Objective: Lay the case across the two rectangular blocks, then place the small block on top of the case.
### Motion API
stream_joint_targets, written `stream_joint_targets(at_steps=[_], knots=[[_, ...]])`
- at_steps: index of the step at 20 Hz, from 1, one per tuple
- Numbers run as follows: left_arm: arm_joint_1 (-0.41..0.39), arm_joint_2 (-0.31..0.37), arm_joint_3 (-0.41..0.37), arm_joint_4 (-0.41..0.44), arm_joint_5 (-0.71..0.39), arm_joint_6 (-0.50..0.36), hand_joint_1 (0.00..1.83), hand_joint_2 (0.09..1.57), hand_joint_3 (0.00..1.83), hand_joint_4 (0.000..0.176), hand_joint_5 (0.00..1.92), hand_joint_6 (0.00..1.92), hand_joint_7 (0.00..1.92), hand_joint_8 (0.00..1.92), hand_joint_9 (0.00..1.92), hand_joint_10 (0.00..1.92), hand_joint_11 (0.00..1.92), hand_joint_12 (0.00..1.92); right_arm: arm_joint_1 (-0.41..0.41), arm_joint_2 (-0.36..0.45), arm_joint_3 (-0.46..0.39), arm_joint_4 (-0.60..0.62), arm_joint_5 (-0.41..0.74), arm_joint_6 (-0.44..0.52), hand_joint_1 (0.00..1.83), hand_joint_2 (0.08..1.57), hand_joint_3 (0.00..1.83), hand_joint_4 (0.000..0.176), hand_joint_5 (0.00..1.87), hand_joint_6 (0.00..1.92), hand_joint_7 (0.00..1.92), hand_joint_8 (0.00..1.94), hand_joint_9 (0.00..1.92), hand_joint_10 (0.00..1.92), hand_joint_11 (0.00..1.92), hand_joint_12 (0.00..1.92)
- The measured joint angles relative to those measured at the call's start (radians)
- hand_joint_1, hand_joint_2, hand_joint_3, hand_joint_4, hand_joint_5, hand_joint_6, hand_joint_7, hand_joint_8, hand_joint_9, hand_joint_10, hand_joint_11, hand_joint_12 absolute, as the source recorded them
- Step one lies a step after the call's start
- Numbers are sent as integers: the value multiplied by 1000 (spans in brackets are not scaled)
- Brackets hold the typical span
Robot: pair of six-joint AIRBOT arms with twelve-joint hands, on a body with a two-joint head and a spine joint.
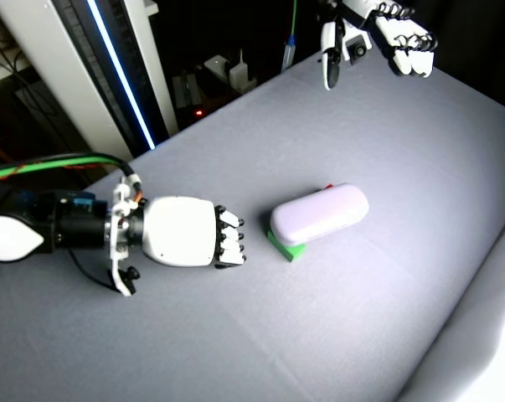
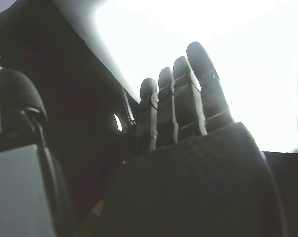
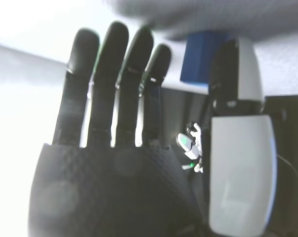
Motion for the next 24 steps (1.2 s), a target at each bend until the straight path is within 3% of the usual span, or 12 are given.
stream_joint_targets(at_steps=[4,7,11,16,18,19,20,21,22,23,24], knots=[[0,0,0,1,-1,0,961,949,1,0,205,4,199,3,180,3,0,776,0,2,-9,-11,2,0,991,916,0,0,739,171,596,815,617,1192,518,1572],[0,0,0,0,-2,-4,925,955,3,0,194,0,198,1,178,2,0,777,0,2,-13,-19,6,0,1001,908,0,0,820,92,742,549,713,980,555,1451],[0,-5,3,1,-3,-7,961,950,0,0,196,0,201,1,195,5,0,770,5,2,-13,-21,10,0,1030,917,0,0,864,69,705,701,705,1016,557,1443],[0,-5,3,0,-4,-9,949,952,1,0,195,1,191,1,172,1,0,718,5,2,-12,-18,12,0,1144,931,0,0,941,100,839,564,786,912,627,1326],[0,-5,3,0,-4,-10,940,957,1,0,198,0,193,1,175,1,0,717,6,0,-11,-17,14,0,1192,929,1,0,975,170,885,650,841,965,715,1324],[0,-5,3,0,-4,-10,937,954,0,0,203,3,201,3,204,9,0,759,7,-2,-10,-17,13,0,1163,1092,2,0,980,948,872,828,831,1112,711,1452],[0,-5,3,1,-4,-11,935,953,0,0,199,0,199,1,197,5,0,765,7,-3,-10,-17,14,0,1209,1117,3,0,878,1109,1012,930,830,1120,702,1479],[0,-5,3,0,-4,-11,935,953,0,0,199,0,199,1,197,5,0,765,7,-3,-10,-22,10,0,1209,1117,3,0,878,1109,1012,930,830,1120,702,1479],[0,-5,3,-2,-4,-11,942,950,0,0,201,1,201,1,196,3,0,740,7,-3,-10,-22,7,0,1191,984,0,0,715,1047,919,825,851,1101,728,1466],[0,-5,3,-3,-4,-11,953,950,0,0,203,1,201,1,199,4,0,737,6,-3,-10,-22,5,0,1170,942,0,0,674,976,890,743,838,1056,704,1439],[0,-5,3,-3,-5,-11,944,950,0,0,204,1,201,1,199,3,0,782,7,-3,-10,-21,3,0,1118,925,0,0,676,752,825,662,771,999,614,1416]])
